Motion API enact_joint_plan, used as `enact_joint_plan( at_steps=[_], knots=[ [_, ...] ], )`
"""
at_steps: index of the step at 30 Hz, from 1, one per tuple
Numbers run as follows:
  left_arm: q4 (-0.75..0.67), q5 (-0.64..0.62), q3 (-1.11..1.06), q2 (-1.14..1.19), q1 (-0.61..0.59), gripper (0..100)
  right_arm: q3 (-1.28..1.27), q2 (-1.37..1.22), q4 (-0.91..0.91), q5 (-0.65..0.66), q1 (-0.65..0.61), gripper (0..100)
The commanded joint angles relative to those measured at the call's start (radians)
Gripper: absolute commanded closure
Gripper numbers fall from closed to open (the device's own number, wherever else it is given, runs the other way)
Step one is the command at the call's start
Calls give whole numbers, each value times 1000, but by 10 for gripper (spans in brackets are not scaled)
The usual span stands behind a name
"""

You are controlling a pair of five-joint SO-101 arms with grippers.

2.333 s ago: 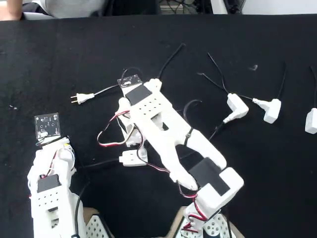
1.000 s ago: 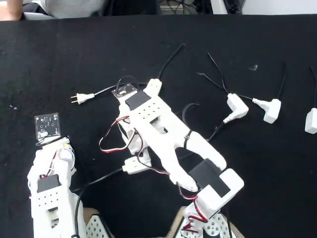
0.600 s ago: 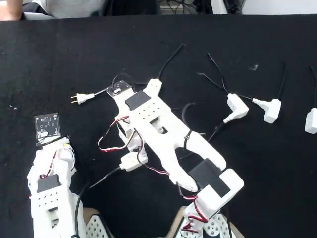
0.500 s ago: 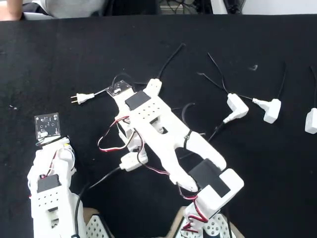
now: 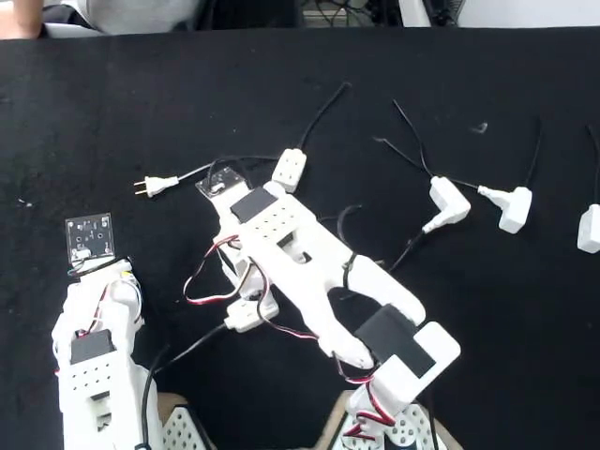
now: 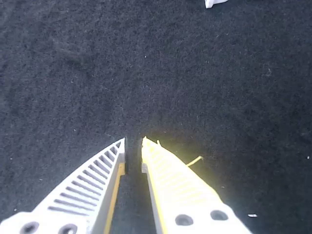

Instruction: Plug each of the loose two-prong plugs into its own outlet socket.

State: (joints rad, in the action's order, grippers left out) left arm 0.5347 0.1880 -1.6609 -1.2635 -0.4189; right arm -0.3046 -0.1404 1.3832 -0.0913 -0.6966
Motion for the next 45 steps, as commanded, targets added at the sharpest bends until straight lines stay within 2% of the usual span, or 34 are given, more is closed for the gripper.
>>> enact_joint_plan(
  at_steps=[1,9,16,18,21,23,27,32,42,45],
  knots=[
    [-18,5,4,-11,-10,935,1,48,-17,5,-17,988],
    [-18,6,4,-11,-10,935,-111,53,-103,6,-48,988],
    [-18,6,4,-11,-10,935,-107,53,-115,6,-46,985],
    [-18,6,4,-11,-10,935,-71,53,-80,21,-43,930],
    [-18,6,4,-11,-10,935,16,53,31,34,-46,733],
    [-18,6,4,-11,-10,935,82,53,94,34,-46,669],
    [-18,6,4,-11,-12,935,242,53,187,34,-43,746],
    [-18,6,4,-11,-12,935,423,53,370,32,-48,761],
    [-18,6,4,-11,-12,935,268,53,371,161,-78,763],
    [-18,6,4,-11,-12,935,243,53,370,181,-72,818]
  ],
)
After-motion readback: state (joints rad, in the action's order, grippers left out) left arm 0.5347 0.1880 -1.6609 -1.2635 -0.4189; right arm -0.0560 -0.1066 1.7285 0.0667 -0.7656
